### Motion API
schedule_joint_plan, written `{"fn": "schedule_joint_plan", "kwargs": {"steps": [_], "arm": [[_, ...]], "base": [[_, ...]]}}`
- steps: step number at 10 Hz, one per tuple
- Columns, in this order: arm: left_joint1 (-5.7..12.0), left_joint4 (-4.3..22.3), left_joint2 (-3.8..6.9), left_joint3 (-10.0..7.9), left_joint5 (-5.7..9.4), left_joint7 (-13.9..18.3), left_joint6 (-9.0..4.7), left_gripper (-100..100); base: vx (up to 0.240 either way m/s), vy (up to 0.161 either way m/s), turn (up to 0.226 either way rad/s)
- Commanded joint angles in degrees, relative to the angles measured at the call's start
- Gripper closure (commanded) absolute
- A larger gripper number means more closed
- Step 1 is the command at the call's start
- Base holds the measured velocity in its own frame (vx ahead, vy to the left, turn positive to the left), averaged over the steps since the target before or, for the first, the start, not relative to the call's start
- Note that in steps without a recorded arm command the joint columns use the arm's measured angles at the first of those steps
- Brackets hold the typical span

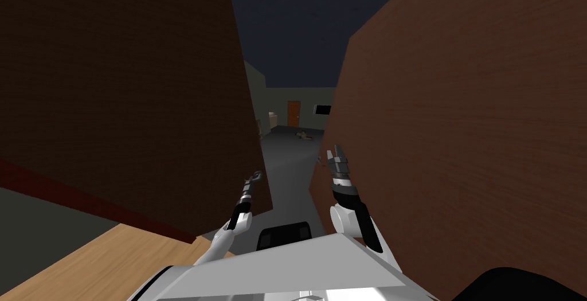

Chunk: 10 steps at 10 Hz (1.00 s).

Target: Push the door open

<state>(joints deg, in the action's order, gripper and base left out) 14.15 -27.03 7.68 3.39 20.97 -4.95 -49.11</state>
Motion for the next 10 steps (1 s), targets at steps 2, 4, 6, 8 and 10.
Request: {"fn": "schedule_joint_plan", "kwargs": {"steps": [2,4,6,8,10], "arm": [[0.85,1.11,0.19,-0.97,0.51,-0.13,-0.54,100],[0.92,1.42,-0.18,-1.75,1.08,-1.24,-0.8,100],[1.22,1.6,-0.95,-2.67,1.75,-2.69,-1.1,100],[1.4,1.71,-1.41,-3.2,2.14,-3.53,-1.28,100],[1.86,1.99,-2.69,-4.6,3.16,-5.74,-1.74,100]], "base": [[0.166,-0.072,0.048],[0.098,-0.007,0.063],[0.2,-0.023,0.086],[0.18,-0.005,0.057],[0.18,0.0,0.101]]}}
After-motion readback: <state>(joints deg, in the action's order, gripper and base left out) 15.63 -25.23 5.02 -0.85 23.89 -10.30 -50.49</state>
